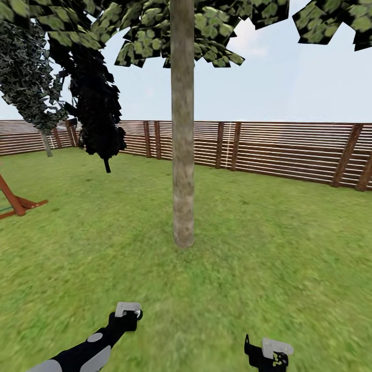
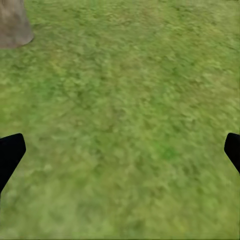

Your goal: In the garden, pick up the pesticide atomizer on the floor and spray pesticide onto both trees until each tree trunk is fully covered.

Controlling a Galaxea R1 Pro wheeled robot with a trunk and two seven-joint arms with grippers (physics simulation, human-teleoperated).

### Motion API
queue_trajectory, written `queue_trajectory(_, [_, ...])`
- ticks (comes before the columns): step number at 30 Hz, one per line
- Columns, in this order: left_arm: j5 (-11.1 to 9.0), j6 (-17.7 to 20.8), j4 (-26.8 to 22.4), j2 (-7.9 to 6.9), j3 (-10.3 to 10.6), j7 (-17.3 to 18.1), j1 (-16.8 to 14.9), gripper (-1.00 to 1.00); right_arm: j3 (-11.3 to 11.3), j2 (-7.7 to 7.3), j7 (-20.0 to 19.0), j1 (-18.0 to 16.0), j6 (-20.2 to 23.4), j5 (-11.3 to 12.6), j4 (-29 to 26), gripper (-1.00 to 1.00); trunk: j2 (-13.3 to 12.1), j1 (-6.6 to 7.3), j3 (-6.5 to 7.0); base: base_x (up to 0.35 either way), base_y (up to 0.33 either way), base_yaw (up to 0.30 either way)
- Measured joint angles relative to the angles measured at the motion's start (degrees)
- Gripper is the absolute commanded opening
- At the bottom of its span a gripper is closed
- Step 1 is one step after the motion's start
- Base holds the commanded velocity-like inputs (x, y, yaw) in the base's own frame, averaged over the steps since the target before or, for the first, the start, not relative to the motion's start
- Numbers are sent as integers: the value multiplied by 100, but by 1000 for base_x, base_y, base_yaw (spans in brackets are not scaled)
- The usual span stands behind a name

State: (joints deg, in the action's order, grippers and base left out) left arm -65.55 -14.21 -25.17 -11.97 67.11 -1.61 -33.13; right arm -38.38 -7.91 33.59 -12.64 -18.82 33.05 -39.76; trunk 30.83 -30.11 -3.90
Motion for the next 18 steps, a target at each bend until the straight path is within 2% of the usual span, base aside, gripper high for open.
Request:
queue_trajectory(6, [-1, 0, 2, -2, 0, 0, 0, -100, 0, 0, 0, 0, 0, 0, 0, 100, 0, 0, 0, 334, 0, 3])
queue_trajectory(13, [-2, -1, -1, -1, 0, 0, 0, -100, 0, 1, 5, -1, 0, 1, 1, 100, 0, 0, 0, 334, 0, 159])
queue_trajectory(18, [0, 0, -1, 1, 0, 0, 0, -100, 0, 0, 8, 0, 0, -1, 0, 100, 0, 0, 0, 334, 0, 51])
